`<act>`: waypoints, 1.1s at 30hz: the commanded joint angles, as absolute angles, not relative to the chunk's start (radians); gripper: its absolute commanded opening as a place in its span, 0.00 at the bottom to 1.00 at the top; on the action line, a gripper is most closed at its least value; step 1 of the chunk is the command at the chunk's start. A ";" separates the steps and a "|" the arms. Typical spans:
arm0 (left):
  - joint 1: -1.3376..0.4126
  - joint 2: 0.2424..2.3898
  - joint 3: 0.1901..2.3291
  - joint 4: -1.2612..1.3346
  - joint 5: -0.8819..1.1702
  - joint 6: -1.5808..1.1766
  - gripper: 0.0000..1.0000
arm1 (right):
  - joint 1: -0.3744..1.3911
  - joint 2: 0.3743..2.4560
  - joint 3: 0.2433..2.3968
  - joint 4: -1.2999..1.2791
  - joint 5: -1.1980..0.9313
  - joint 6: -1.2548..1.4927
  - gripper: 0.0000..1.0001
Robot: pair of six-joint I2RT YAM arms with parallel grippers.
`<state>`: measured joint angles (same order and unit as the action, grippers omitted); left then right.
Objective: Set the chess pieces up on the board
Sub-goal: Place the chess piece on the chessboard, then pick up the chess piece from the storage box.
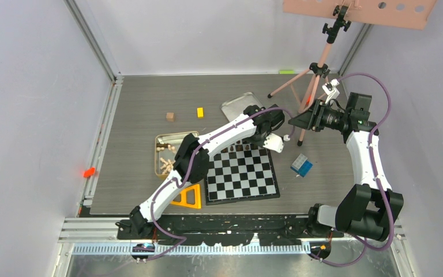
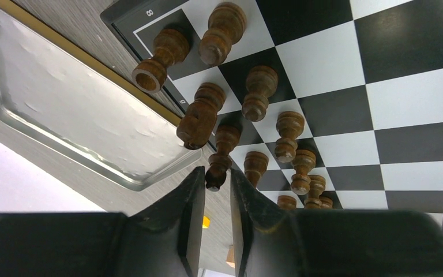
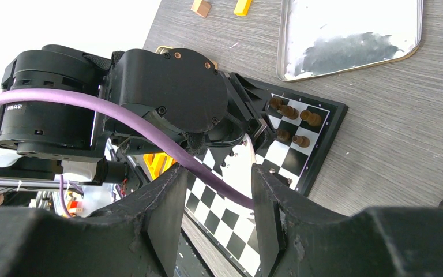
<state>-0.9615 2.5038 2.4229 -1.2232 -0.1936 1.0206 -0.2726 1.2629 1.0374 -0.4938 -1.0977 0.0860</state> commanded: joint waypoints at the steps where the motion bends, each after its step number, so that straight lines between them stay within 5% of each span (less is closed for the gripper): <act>1: -0.979 2.472 2.418 -1.222 -0.167 1.013 0.29 | -0.279 1.242 1.034 -0.451 -1.104 0.095 0.50; 8: -0.976 2.398 2.411 -1.175 -0.168 0.990 0.50 | -0.280 1.242 1.035 -0.448 -1.104 0.103 0.50; 15: -0.957 2.255 2.351 -1.124 -0.137 0.937 0.60 | -0.284 1.226 1.041 -0.431 -1.100 0.129 0.50; 22: -0.847 2.055 2.166 -1.090 -0.066 0.748 0.65 | -0.285 1.209 1.064 -0.417 -1.079 0.168 0.50; 33: -0.408 1.655 1.610 -1.103 0.039 0.515 0.62 | -0.284 1.220 1.073 -0.450 -1.027 0.127 0.50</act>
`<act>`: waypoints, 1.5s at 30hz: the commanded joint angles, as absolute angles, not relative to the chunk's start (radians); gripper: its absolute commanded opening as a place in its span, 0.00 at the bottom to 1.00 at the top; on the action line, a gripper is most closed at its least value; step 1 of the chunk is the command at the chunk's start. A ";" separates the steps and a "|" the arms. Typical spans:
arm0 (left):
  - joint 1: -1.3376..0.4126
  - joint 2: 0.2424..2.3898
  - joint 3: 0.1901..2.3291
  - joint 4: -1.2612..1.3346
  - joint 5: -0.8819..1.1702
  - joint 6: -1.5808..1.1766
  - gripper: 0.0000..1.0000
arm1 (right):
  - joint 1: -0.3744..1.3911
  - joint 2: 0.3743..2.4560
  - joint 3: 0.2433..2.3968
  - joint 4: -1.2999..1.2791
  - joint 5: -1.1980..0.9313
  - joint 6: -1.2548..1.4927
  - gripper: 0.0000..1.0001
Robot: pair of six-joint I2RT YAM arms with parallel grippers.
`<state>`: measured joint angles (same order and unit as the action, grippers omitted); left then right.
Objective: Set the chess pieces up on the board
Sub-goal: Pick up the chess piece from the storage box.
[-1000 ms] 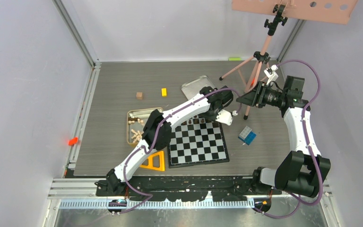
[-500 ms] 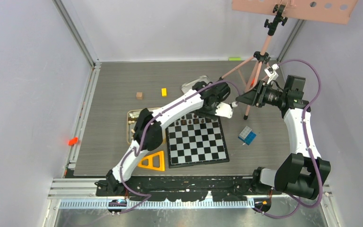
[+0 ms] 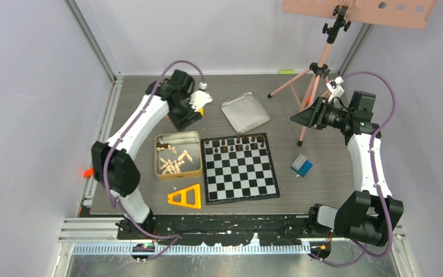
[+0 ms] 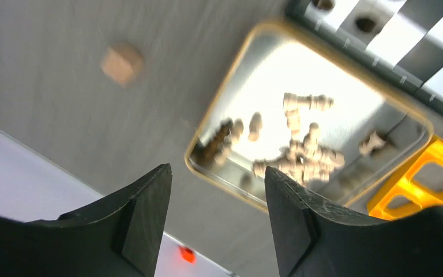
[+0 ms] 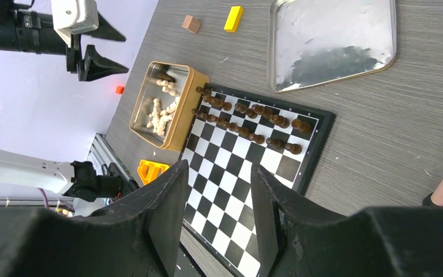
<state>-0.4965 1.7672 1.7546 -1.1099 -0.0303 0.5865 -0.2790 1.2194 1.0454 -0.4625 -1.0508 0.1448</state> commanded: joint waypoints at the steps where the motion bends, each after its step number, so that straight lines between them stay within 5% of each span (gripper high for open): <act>1: -0.376 1.631 1.569 -1.085 0.052 0.533 0.61 | -0.284 1.223 1.063 -0.446 -1.024 0.128 0.50; 14: -0.229 1.511 1.149 -0.822 0.138 0.895 0.45 | -0.285 1.237 1.026 -0.427 -1.003 0.128 0.50; 45: -0.181 1.659 1.023 -0.530 0.123 1.059 0.42 | -0.284 1.267 1.017 -0.456 -0.998 0.081 0.49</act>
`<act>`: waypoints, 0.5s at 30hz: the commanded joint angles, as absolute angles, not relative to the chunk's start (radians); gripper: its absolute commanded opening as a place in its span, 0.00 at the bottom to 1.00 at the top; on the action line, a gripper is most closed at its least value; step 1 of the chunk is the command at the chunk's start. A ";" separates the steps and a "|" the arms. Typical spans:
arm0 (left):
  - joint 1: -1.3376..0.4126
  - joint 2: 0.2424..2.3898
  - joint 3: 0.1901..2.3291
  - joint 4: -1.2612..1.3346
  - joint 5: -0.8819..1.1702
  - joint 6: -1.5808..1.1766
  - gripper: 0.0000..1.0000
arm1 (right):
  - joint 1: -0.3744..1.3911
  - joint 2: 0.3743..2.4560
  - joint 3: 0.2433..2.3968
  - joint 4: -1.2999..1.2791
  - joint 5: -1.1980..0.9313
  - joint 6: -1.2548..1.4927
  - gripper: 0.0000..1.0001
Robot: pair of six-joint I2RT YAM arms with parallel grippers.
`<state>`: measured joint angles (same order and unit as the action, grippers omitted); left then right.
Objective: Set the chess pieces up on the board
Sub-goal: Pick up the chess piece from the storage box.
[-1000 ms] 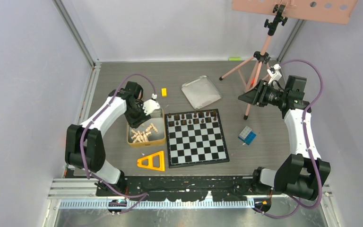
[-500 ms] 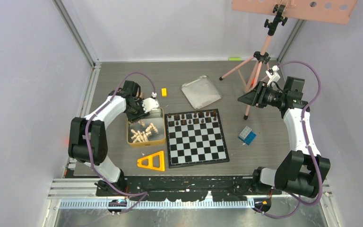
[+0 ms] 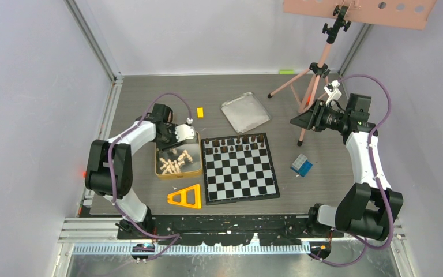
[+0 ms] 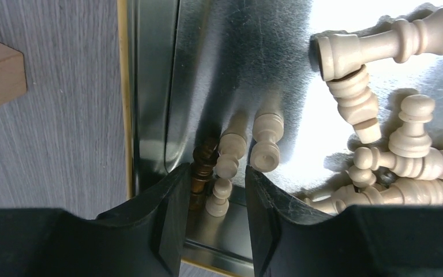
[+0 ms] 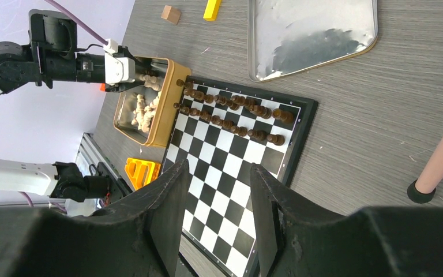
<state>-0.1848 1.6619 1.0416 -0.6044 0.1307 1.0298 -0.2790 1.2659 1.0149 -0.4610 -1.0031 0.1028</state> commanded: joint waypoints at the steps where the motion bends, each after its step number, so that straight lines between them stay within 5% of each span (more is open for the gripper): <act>1: -0.181 1.660 1.017 -0.515 0.120 1.060 0.42 | -0.285 1.267 1.017 -0.455 -0.998 0.081 0.50; 10: -0.182 1.702 1.009 -0.491 0.106 1.090 0.43 | -0.285 1.272 1.014 -0.456 -0.999 0.080 0.49; 15: -0.179 1.707 1.011 -0.546 0.161 1.078 0.28 | -0.285 1.272 1.013 -0.460 -0.993 0.078 0.49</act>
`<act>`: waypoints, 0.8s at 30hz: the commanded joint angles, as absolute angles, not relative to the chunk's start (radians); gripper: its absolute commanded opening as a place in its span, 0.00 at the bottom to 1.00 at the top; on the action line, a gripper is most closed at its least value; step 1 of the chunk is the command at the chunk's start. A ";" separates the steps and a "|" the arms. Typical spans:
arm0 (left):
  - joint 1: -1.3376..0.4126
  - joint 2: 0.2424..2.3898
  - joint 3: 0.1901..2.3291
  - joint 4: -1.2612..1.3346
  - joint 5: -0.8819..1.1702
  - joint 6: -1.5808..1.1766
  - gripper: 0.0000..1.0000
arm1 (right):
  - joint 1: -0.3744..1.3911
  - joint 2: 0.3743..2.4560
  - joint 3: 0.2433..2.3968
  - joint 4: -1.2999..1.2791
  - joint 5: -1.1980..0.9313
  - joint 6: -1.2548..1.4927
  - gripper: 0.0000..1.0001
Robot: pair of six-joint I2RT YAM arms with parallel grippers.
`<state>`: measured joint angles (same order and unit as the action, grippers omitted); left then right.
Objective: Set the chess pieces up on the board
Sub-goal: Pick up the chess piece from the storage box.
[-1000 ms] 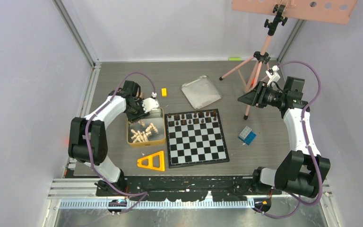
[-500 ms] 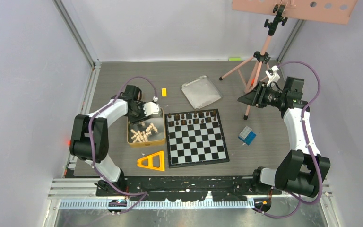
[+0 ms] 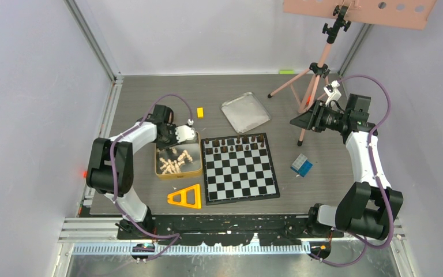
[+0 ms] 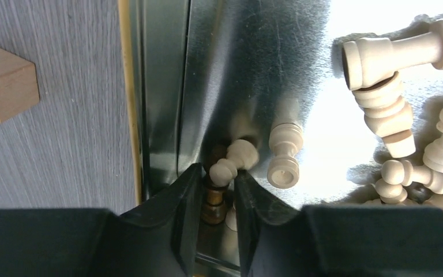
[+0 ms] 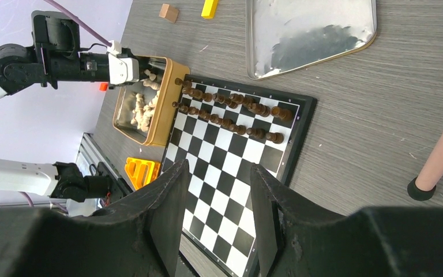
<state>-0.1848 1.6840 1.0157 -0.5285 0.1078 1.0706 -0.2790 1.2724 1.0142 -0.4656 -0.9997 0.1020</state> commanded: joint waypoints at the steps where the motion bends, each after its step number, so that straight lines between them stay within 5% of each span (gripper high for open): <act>1: -0.180 1.701 1.010 -0.555 0.170 1.072 0.23 | -0.285 1.272 1.013 -0.460 -0.992 0.077 0.50; 10: -0.140 1.620 1.097 -0.707 0.321 0.954 0.01 | -0.284 1.279 1.012 -0.461 -0.989 0.079 0.49; 24: -0.020 1.376 1.063 -0.670 0.648 0.733 0.00 | -0.270 1.274 1.019 -0.450 -1.011 0.096 0.49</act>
